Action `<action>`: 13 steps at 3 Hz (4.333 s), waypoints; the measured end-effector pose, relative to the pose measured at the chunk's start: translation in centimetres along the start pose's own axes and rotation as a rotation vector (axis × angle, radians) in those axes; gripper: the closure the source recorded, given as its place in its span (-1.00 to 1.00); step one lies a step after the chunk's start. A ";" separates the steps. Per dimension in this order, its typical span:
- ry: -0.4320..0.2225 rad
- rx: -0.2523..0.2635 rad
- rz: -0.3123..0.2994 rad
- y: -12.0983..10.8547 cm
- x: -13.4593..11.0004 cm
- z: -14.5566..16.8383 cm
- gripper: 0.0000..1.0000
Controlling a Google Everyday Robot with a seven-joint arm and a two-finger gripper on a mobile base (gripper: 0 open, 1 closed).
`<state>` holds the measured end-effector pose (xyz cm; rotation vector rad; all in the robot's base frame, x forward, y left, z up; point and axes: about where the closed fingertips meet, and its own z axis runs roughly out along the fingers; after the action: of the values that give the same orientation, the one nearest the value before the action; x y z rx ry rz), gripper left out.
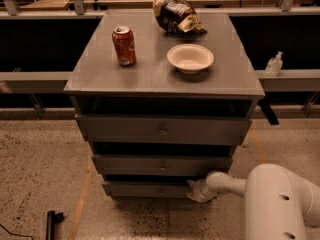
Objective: Open bottom drawer
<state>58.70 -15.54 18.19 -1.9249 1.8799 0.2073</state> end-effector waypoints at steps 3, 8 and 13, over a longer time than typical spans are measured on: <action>0.000 0.000 0.000 0.0 0.0 -0.1 1.00; 0.004 -0.026 0.034 1.5 -1.1 -2.1 -1.00; -0.003 -0.083 0.105 4.7 -3.6 -6.8 -1.00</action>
Offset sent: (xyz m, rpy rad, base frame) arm -0.1386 0.0060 0.0854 0.0376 0.3630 -0.0518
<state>52.52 -14.93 24.73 -1.8791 2.0016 0.3243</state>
